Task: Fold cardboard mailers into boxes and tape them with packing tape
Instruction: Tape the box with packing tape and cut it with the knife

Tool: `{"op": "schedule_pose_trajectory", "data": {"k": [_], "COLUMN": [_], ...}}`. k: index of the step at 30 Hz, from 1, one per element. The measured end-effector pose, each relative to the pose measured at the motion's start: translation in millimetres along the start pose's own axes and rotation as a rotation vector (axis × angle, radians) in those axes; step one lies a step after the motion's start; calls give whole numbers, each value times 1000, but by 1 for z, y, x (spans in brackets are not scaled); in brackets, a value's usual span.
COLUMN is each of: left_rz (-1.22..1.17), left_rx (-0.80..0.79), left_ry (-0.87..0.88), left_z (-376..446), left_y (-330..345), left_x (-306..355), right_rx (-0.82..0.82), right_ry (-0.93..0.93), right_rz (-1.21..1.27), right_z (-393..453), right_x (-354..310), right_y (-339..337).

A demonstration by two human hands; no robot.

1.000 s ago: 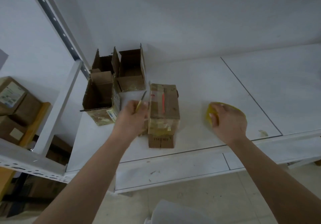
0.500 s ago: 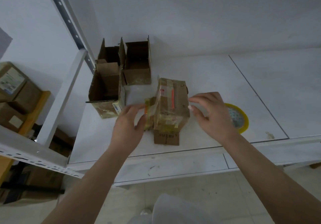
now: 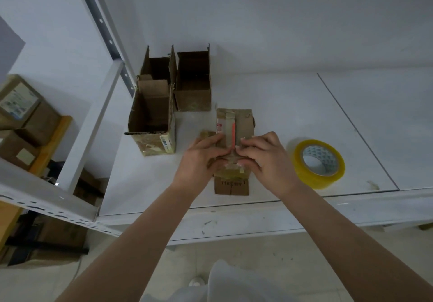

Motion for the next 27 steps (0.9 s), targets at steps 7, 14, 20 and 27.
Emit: {"op": "schedule_pose_trajectory", "data": {"k": [7, 14, 20, 27], "left_rz": [-288, -275, -267, -249], "left_rx": [209, 46, 65, 48], "left_ry": [-209, -315, -228, -96], "left_z": [-24, -17, -11, -10], "left_y": [-15, -12, -4, 13], "left_x": [-22, -36, -34, -32], "right_rx": [37, 21, -5, -4], "right_ry": [13, 41, 59, 70], "right_rz": [-74, -39, -34, -49], "right_z": [-2, -1, 0, -1], "right_x": [-9, -8, -5, -5], "right_y": [-1, 0, 0, 1]}}
Point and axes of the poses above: each hand's wrist, its own z-axis towards the middle knuckle, its own y-axis out of the palm, x = y × z, the point moved 7 cm from there along z, towards the middle knuckle, and after that the axes turned 9 degrees about -y, right-handed, at the moved point
